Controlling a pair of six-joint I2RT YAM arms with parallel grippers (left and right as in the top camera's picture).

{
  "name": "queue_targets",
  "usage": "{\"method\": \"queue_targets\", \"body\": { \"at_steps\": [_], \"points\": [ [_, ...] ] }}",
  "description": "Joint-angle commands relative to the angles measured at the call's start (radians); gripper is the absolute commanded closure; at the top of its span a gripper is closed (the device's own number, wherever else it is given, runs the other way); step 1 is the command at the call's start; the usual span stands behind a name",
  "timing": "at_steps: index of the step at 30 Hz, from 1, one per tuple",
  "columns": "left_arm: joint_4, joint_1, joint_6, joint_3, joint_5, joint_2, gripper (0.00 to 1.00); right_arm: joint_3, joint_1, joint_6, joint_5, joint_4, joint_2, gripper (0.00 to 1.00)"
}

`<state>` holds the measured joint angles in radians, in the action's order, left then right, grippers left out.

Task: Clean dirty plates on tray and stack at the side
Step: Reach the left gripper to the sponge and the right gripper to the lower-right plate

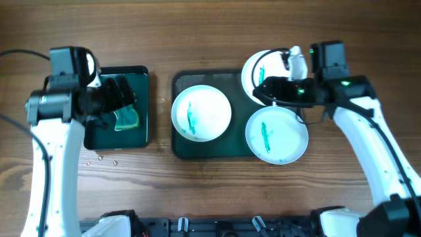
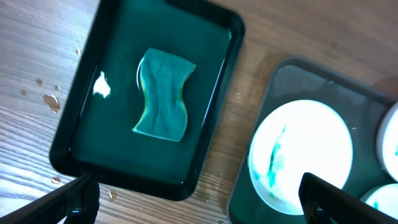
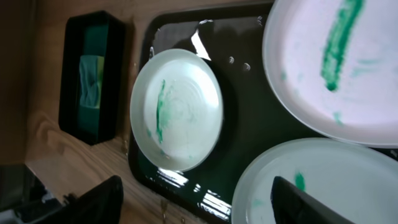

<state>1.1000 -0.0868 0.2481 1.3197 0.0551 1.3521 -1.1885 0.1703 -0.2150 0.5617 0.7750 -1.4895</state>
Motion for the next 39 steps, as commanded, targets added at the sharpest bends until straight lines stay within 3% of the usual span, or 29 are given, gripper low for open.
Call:
{"method": "queue_targets", "body": {
  "at_steps": [1, 10, 22, 29, 32, 36, 39],
  "points": [
    [-0.005, 0.005, -0.005, 0.015, 0.015, 0.066, 0.0, -0.024, 0.101, -0.114, -0.01, -0.05, -0.078, 0.33],
    [0.009, 0.005, -0.006, 0.015, 0.015, 0.106, 0.0, -0.024, 0.249, -0.313, -0.263, -0.164, -0.279, 0.53],
    [0.003, 0.004, -0.006, 0.015, -0.096, 0.106, 0.04, -0.024, 0.322, -0.275, -0.236, -0.33, -0.501, 0.71],
    [-0.009, 0.004, -0.01, 0.014, -0.136, 0.116, 0.0, -0.023, 0.367, -0.316, -0.367, -0.347, -0.547, 0.83],
    [-0.019, 0.003, -0.01, 0.014, -0.136, 0.132, 0.1, -0.023, 0.369, -0.327, -0.384, -0.349, -0.547, 0.96],
    [-0.026, 0.003, -0.021, 0.014, -0.136, 0.175, 0.21, -0.018, 0.369, -0.338, -0.39, -0.348, -0.547, 0.96],
    [-0.027, 0.003, -0.032, 0.014, -0.144, 0.218, 0.24, -0.018, 0.369, -0.365, -0.41, -0.338, -0.547, 0.96]
  ]
}}
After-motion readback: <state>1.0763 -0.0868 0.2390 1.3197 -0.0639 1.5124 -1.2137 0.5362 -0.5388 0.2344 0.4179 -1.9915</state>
